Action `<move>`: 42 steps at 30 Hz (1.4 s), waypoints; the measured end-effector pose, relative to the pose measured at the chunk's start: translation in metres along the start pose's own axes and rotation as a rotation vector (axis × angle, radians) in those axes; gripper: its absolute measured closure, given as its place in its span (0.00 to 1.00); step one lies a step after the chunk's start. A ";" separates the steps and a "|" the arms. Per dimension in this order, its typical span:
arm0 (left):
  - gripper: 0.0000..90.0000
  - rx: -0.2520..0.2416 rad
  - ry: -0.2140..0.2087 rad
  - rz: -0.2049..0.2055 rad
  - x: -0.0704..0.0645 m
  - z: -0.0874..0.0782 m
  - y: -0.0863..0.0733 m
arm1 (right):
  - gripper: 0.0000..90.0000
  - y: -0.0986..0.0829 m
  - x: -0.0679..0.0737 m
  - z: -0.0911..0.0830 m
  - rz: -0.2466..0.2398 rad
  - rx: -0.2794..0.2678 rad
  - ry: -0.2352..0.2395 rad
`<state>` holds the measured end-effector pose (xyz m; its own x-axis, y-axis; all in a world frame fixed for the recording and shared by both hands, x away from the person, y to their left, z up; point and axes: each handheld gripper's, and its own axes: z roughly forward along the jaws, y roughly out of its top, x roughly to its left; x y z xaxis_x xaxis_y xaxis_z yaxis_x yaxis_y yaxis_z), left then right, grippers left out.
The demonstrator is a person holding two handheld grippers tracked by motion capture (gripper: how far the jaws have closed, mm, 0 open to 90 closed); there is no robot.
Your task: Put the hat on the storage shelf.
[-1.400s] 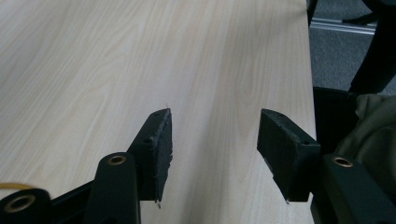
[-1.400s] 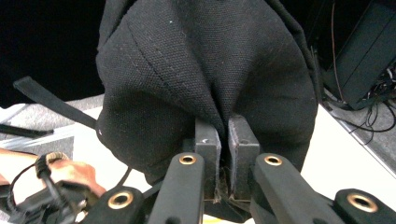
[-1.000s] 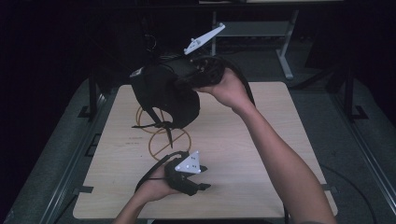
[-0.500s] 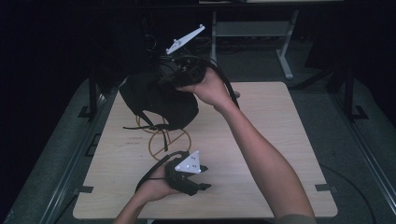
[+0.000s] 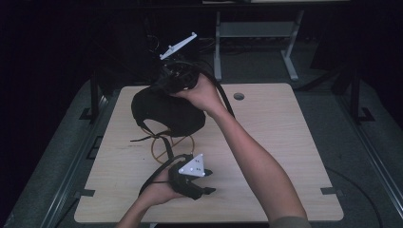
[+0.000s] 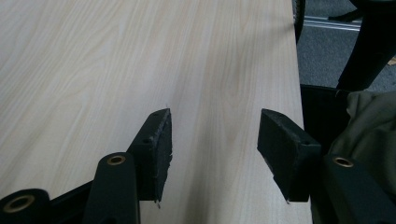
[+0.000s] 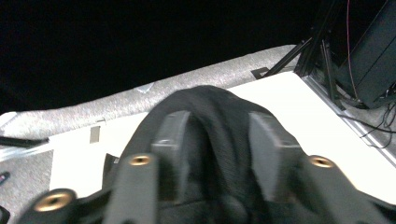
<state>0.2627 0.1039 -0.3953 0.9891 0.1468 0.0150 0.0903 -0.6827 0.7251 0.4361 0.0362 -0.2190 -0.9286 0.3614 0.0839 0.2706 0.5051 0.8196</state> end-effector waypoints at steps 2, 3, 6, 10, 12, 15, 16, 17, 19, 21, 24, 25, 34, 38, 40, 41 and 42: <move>0.50 0.005 0.001 0.003 -0.001 0.000 0.000 | 0.58 -0.005 -0.001 -0.002 0.011 -0.017 0.002; 0.50 0.004 0.002 -0.001 0.000 0.000 0.000 | 0.56 -0.007 -0.002 -0.003 0.011 -0.024 0.004; 0.50 0.000 0.002 -0.008 0.001 0.001 -0.001 | 0.52 -0.015 -0.005 -0.009 0.026 -0.030 0.003; 0.50 0.000 0.000 -0.019 0.002 0.002 -0.002 | 0.54 -0.021 -0.010 -0.013 0.043 -0.038 0.027; 0.50 -0.005 -0.002 -0.024 0.003 0.002 -0.003 | 0.62 -0.022 -0.009 -0.011 0.023 -0.015 0.029; 0.50 -0.001 0.001 -0.021 0.002 0.002 -0.003 | 0.68 -0.022 -0.007 -0.006 0.013 -0.009 0.029; 0.50 -0.001 0.000 -0.022 0.002 0.002 -0.003 | 0.69 -0.022 -0.006 -0.004 0.010 -0.008 0.031; 0.50 -0.002 0.000 -0.021 0.002 0.001 -0.003 | 0.70 -0.023 -0.006 -0.003 0.012 -0.013 0.036; 0.50 -0.008 0.000 -0.024 0.001 0.001 -0.003 | 0.71 -0.022 -0.006 -0.002 0.010 -0.020 0.037; 0.50 -0.007 -0.001 -0.022 0.002 0.001 -0.003 | 0.75 -0.022 -0.005 -0.001 0.013 -0.024 0.042; 0.50 -0.011 -0.002 -0.024 0.001 0.000 -0.003 | 0.84 -0.022 -0.003 0.003 -0.003 -0.025 0.051; 0.50 -0.015 0.000 -0.027 0.001 0.000 -0.003 | 0.87 -0.022 -0.001 0.004 -0.009 -0.026 0.047; 0.50 -0.026 -0.002 -0.023 0.002 -0.003 -0.001 | 0.96 -0.011 0.005 -0.003 -0.045 -0.057 0.027; 0.50 -0.028 -0.006 -0.025 0.001 -0.004 -0.001 | 0.96 0.002 0.010 -0.004 -0.059 -0.060 0.027; 0.50 -0.020 -0.001 -0.019 0.002 -0.003 0.000 | 0.96 0.008 0.012 0.000 -0.075 -0.053 0.027; 0.50 -0.018 -0.001 -0.011 0.002 -0.003 0.000 | 0.96 0.011 0.014 0.003 -0.075 -0.046 0.028; 0.50 -0.018 -0.003 -0.010 0.002 -0.003 0.000 | 0.96 0.013 0.015 0.007 -0.077 -0.039 0.029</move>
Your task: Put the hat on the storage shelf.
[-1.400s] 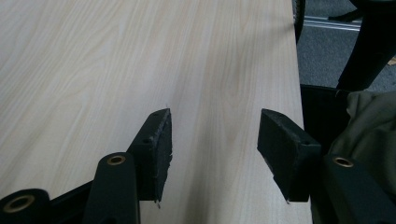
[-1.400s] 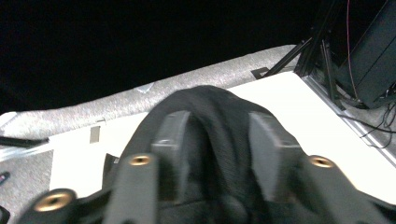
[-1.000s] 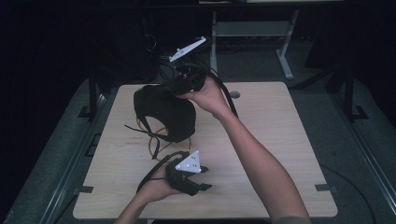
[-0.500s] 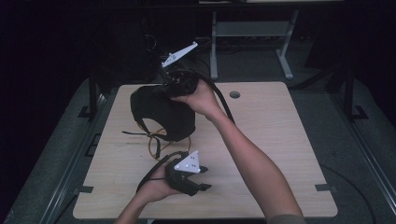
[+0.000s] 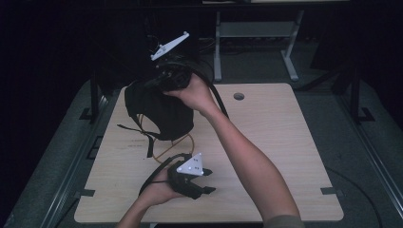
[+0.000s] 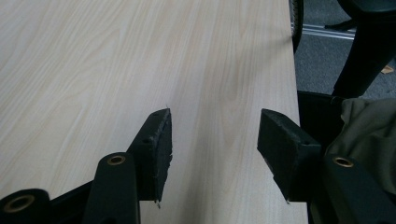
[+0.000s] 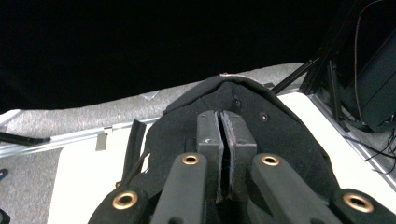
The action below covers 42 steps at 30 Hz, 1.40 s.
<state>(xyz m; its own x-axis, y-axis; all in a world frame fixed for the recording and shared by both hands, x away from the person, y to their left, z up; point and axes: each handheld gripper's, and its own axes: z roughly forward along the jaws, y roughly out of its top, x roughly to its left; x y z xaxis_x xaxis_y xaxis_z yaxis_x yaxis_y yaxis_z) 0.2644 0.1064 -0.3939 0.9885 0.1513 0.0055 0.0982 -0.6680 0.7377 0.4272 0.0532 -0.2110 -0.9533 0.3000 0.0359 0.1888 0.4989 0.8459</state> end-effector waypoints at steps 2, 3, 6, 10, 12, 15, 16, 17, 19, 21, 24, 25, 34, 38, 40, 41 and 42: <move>0.50 -0.007 0.001 -0.002 -0.001 0.001 0.000 | 0.96 0.003 0.004 0.010 0.004 0.016 0.019; 0.50 -0.007 0.000 -0.002 -0.001 0.001 0.000 | 0.96 0.003 0.004 0.014 0.004 0.021 0.031; 0.50 -0.005 -0.003 0.005 -0.001 0.001 0.001 | 0.95 0.002 0.008 0.029 0.001 0.042 0.061; 0.50 0.000 -0.007 0.009 -0.003 0.002 0.001 | 0.80 -0.002 0.014 0.042 -0.025 0.082 0.093; 0.50 -0.002 -0.009 0.008 -0.003 0.002 0.002 | 0.71 -0.005 0.015 0.043 -0.026 0.074 0.088; 0.50 -0.002 -0.007 0.005 -0.003 0.001 0.001 | 0.62 -0.008 0.011 0.035 0.011 0.051 0.085; 0.50 -0.003 -0.010 -0.005 -0.004 0.001 0.001 | 0.60 -0.009 0.009 0.032 0.018 0.041 0.086; 0.50 -0.005 -0.007 -0.003 -0.003 0.001 0.001 | 0.56 -0.011 0.008 0.028 0.022 0.035 0.080; 0.49 -0.010 -0.006 -0.010 -0.003 0.002 0.001 | 0.53 -0.014 0.003 0.017 0.038 0.010 0.072; 0.48 -0.007 -0.003 -0.007 -0.001 0.002 0.000 | 0.52 -0.017 0.000 0.009 0.042 -0.013 0.063; 0.47 -0.004 0.004 -0.010 0.000 0.002 -0.001 | 0.50 -0.024 -0.004 -0.004 0.058 -0.021 0.046; 0.47 -0.004 0.005 -0.013 0.000 0.003 -0.002 | 0.49 -0.026 -0.005 -0.008 0.065 -0.022 0.040; 0.43 0.006 0.016 -0.027 0.001 0.003 -0.003 | 0.42 -0.050 -0.013 -0.042 0.089 -0.037 0.012; 0.41 0.004 0.019 -0.036 0.002 0.005 -0.004 | 0.39 -0.059 -0.016 -0.054 0.088 -0.034 -0.006; 0.41 0.009 0.020 -0.036 0.002 0.005 -0.004 | 0.38 -0.064 -0.016 -0.060 0.098 -0.035 -0.015; 0.40 0.008 0.021 -0.038 0.002 0.006 -0.004 | 0.38 -0.067 -0.016 -0.064 0.102 -0.036 -0.018; 0.40 0.007 0.022 -0.043 0.002 0.006 -0.005 | 0.37 -0.069 -0.017 -0.067 0.102 -0.034 -0.023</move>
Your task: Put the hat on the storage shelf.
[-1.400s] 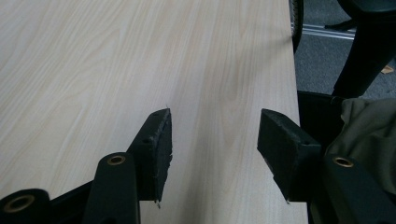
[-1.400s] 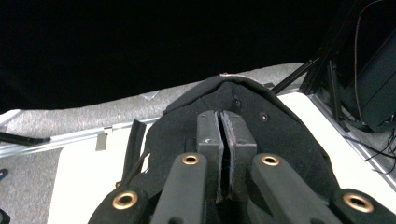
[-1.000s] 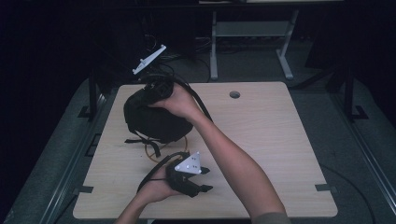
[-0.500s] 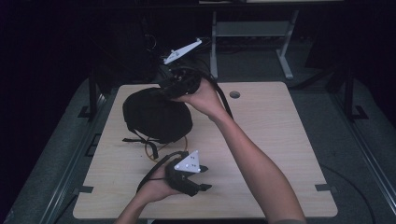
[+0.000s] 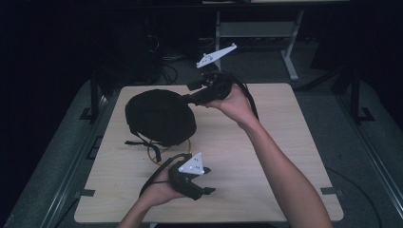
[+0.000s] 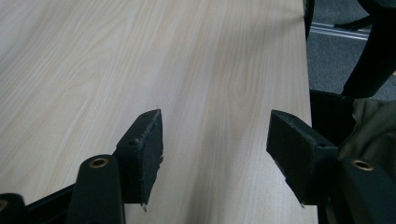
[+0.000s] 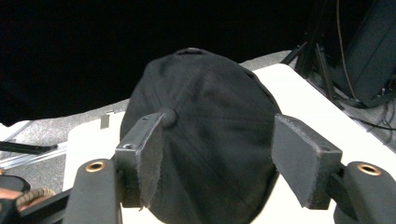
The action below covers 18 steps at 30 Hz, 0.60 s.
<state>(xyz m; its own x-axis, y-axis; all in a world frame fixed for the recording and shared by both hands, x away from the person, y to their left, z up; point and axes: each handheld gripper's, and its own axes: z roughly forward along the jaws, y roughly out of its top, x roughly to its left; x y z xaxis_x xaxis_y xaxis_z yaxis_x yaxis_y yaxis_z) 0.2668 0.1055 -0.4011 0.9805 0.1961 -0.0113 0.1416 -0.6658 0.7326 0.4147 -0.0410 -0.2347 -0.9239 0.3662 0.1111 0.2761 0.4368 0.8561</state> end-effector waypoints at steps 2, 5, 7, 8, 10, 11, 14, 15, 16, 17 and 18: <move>0.39 0.001 0.003 -0.002 0.000 0.000 -0.001 | 0.35 -0.005 -0.002 -0.006 0.010 -0.002 -0.012; 0.39 0.004 0.005 -0.007 0.001 0.001 -0.002 | 0.34 -0.012 -0.004 -0.016 0.032 -0.008 -0.030; 0.38 0.006 0.005 -0.007 0.001 0.001 -0.003 | 0.32 -0.019 -0.005 -0.024 0.043 -0.014 -0.040; 0.38 0.005 0.006 -0.008 0.001 0.001 -0.003 | 0.32 -0.020 -0.006 -0.026 0.046 -0.013 -0.043; 0.38 0.001 0.006 -0.012 0.001 0.002 -0.003 | 0.30 -0.025 -0.007 -0.032 0.055 -0.014 -0.054; 0.38 -0.002 0.005 -0.016 0.001 0.002 -0.003 | 0.30 -0.028 -0.008 -0.035 0.057 -0.014 -0.060; 0.37 0.000 0.011 -0.014 0.002 0.002 -0.004 | 0.28 -0.036 -0.010 -0.044 0.063 -0.008 -0.075; 0.37 -0.001 0.013 -0.010 0.003 0.002 -0.004 | 0.28 -0.039 -0.010 -0.048 0.065 -0.010 -0.079; 0.37 0.003 0.013 -0.012 0.004 0.001 -0.004 | 0.27 -0.042 -0.011 -0.051 0.077 -0.008 -0.083; 0.37 0.002 0.014 -0.015 0.004 0.001 -0.004 | 0.27 -0.045 -0.012 -0.055 0.080 -0.011 -0.088; 0.37 0.002 0.014 -0.017 0.004 0.002 -0.004 | 0.27 -0.048 -0.013 -0.059 0.083 -0.015 -0.092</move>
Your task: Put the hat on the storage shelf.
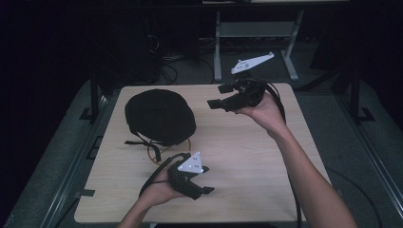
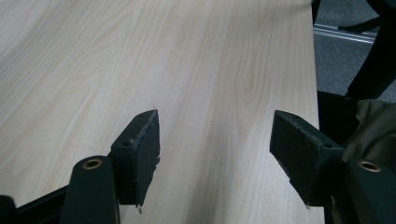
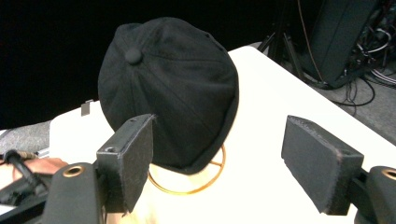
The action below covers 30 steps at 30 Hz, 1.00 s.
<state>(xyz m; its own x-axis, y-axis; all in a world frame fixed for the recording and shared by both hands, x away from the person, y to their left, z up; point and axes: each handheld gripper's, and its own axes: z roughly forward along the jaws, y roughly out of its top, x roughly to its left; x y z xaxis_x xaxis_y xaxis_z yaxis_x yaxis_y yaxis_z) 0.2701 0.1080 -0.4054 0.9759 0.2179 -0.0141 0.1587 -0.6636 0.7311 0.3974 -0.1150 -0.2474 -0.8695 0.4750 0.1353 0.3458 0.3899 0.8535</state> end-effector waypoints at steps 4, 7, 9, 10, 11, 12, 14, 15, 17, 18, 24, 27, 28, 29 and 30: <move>0.36 0.001 0.004 -0.001 0.000 0.001 0.000 | 0.26 -0.010 -0.005 -0.011 0.014 -0.004 -0.015; 0.35 0.001 0.011 0.002 0.000 0.002 -0.001 | 0.25 -0.020 -0.008 -0.018 0.021 -0.001 -0.033; 0.33 0.004 0.015 -0.004 -0.001 0.003 -0.001 | 0.24 -0.027 -0.010 -0.022 0.029 0.006 -0.043; 0.32 -0.002 0.016 -0.010 0.000 0.003 -0.001 | 0.24 -0.032 -0.012 -0.024 0.031 0.007 -0.050; 0.31 -0.001 0.014 -0.011 0.000 0.003 -0.001 | 0.24 -0.036 -0.013 -0.026 0.038 0.007 -0.052; 0.31 -0.005 0.016 -0.015 0.000 0.003 -0.001 | 0.24 -0.040 -0.014 -0.027 0.039 0.009 -0.055; 0.31 -0.005 0.013 -0.018 0.000 0.004 -0.002 | 0.23 -0.046 -0.016 -0.030 0.050 0.013 -0.058; 0.31 -0.005 0.012 -0.016 0.000 0.004 -0.002 | 0.23 -0.050 -0.017 -0.033 0.062 0.004 -0.056; 0.30 0.005 0.012 -0.017 -0.001 0.005 -0.002 | 0.22 -0.055 -0.018 -0.036 0.070 0.001 -0.053; 0.30 0.006 0.014 -0.015 -0.001 0.006 -0.002 | 0.22 -0.059 -0.019 -0.038 0.071 0.002 -0.056; 0.29 0.001 0.017 -0.020 -0.002 0.005 -0.001 | 0.22 -0.074 -0.023 -0.052 0.092 -0.015 -0.065; 0.29 -0.001 0.020 -0.016 -0.002 0.005 -0.001 | 0.22 -0.083 -0.024 -0.059 0.105 -0.025 -0.071; 0.29 0.003 0.021 -0.014 -0.002 0.005 -0.001 | 0.22 -0.086 -0.025 -0.061 0.113 -0.027 -0.072; 0.29 0.003 0.021 -0.013 -0.002 0.005 0.000 | 0.22 -0.090 -0.026 -0.063 0.116 -0.027 -0.079; 0.29 0.005 0.021 -0.011 -0.002 0.005 -0.001 | 0.22 -0.094 -0.026 -0.065 0.121 -0.020 -0.082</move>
<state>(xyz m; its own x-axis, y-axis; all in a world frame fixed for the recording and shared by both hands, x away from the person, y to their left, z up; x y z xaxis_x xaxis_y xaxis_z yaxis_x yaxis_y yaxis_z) 0.2690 0.1042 -0.4093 0.9707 0.2400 -0.0081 0.1704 -0.6648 0.7273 0.3646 -0.2155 -0.2983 -0.7899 0.5806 0.1975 0.4388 0.3101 0.8434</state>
